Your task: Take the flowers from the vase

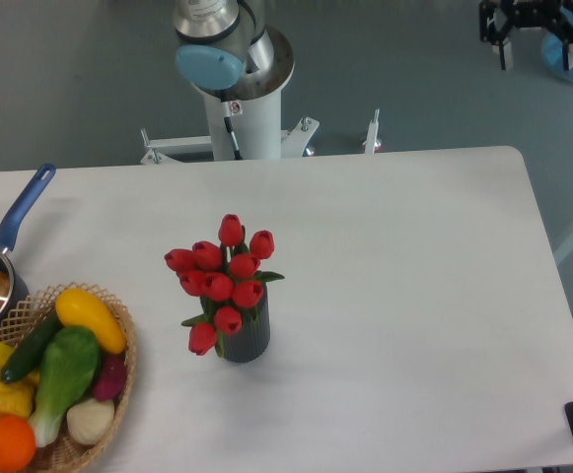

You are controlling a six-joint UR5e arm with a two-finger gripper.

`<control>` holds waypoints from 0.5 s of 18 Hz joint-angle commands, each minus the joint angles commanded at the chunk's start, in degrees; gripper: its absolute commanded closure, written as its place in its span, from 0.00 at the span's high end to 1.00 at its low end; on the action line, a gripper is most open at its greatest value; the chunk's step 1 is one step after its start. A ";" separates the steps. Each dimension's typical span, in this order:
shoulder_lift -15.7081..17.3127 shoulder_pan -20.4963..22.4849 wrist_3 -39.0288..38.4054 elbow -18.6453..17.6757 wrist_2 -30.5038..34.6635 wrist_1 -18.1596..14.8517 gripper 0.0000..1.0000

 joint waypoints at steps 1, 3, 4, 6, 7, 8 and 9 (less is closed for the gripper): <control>0.00 -0.09 0.17 -0.09 0.00 0.00 1.00; 0.09 -0.17 0.09 0.00 0.00 0.61 1.00; 0.00 -0.18 0.17 0.00 -0.09 0.70 1.00; 0.00 -0.09 0.09 0.00 -0.96 0.53 1.00; 0.00 -0.09 0.09 -0.44 -1.75 0.01 1.00; -0.17 0.17 -1.57 -2.61 -7.67 -0.17 1.00; 0.00 0.26 -4.28 -3.25 -9.74 -0.26 1.00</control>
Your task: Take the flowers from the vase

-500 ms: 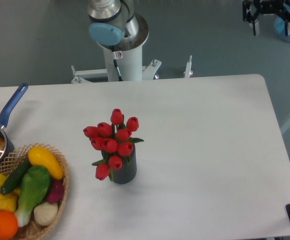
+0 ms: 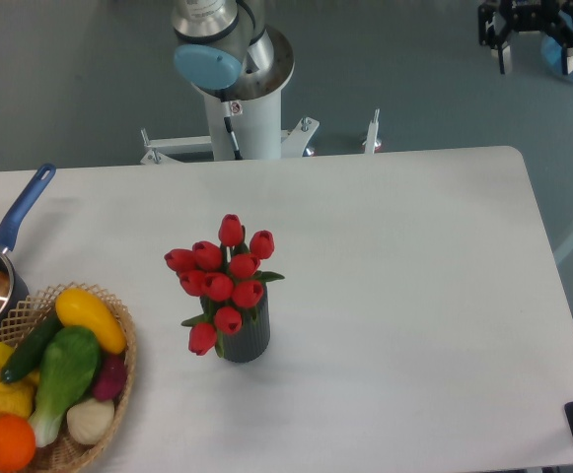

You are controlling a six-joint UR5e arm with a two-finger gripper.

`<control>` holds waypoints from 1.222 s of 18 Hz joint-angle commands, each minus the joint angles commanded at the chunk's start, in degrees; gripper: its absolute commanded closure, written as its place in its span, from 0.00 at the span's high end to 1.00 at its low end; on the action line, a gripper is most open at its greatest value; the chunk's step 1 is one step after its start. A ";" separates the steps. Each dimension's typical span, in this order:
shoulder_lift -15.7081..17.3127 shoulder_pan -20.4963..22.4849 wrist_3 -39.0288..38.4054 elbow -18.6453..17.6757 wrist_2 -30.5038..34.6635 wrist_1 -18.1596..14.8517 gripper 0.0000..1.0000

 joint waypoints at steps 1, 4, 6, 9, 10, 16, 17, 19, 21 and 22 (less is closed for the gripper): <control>0.18 -0.17 -2.38 -0.44 -1.06 0.00 1.00; 1.14 -2.10 -6.08 -0.62 -1.25 -0.09 1.00; 1.23 -4.56 -10.64 -0.62 -1.34 -0.18 1.00; 1.32 -7.64 -18.20 -0.53 -2.65 0.00 1.00; 1.32 -8.34 -19.96 -0.53 -3.09 0.00 1.00; 0.79 -14.40 -26.39 -0.62 -7.14 -0.44 1.00; 0.53 -15.81 -27.70 -0.53 -7.31 -0.44 1.00; 0.18 -17.39 -29.90 -0.45 -9.76 -0.44 1.00; -1.22 -18.01 -30.09 -0.36 -15.38 -0.44 1.00; -1.40 -18.10 -30.43 -0.44 -17.14 -0.44 1.00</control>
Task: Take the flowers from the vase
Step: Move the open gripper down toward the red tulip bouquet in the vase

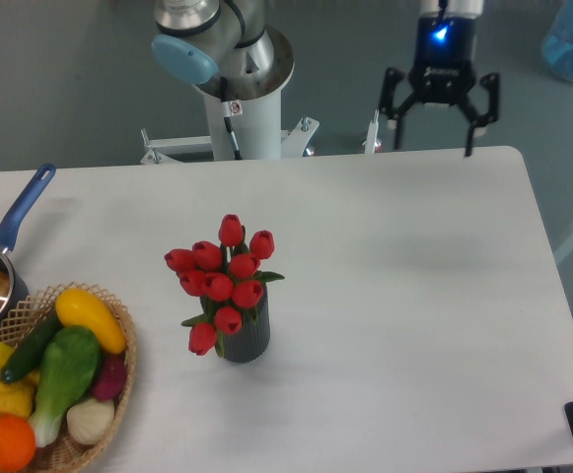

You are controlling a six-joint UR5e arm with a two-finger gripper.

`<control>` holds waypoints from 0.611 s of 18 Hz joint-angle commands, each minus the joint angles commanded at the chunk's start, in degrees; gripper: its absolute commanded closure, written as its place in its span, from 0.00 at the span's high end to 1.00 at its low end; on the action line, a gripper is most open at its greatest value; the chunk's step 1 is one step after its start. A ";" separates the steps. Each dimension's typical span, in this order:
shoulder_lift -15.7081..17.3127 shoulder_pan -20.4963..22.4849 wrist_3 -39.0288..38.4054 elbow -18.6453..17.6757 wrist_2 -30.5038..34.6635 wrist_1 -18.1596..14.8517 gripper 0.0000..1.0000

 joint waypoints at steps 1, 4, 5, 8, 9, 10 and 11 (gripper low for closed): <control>-0.09 0.00 -0.44 -0.09 -1.32 0.00 1.00; -0.09 -1.66 -0.79 -0.09 -2.22 0.09 1.00; -0.18 -2.54 -1.06 0.09 -2.22 0.09 1.00; -1.14 -4.74 -2.90 0.79 -1.52 0.61 1.00; -1.23 -5.09 -3.16 1.05 -1.08 0.88 1.00; -1.32 -5.10 -3.34 1.05 -1.16 0.88 1.00; -1.32 -5.27 -3.17 0.88 -1.07 0.79 1.00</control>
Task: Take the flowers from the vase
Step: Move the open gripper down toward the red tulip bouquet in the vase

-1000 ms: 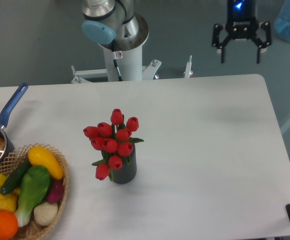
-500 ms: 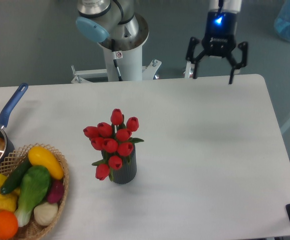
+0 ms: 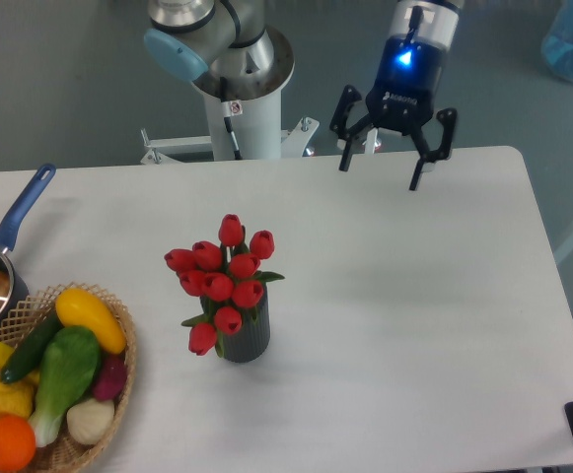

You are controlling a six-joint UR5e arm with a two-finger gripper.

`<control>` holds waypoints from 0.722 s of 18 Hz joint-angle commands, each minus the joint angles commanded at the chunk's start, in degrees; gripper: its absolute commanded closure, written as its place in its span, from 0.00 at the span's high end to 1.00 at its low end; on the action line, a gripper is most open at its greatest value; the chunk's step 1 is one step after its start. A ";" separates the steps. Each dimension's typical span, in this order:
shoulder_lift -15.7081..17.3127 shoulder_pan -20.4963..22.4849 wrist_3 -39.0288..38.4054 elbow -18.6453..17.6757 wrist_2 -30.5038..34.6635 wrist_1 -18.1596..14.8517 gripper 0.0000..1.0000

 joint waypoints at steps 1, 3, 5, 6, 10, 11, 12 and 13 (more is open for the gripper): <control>-0.09 -0.26 0.18 -0.52 0.00 0.09 1.00; -0.52 -0.88 -0.09 -1.23 -0.70 0.09 1.00; -2.36 -2.80 0.18 -1.23 -0.96 0.17 1.00; -3.16 -3.51 0.09 -1.15 -0.97 0.35 1.00; -6.59 -5.09 0.35 -0.62 0.09 1.22 1.00; -6.68 -5.27 0.27 -0.62 0.35 2.01 1.00; -6.68 -5.28 -0.08 -0.70 1.31 2.72 1.00; -6.77 -5.36 -0.26 -0.70 2.02 2.90 1.00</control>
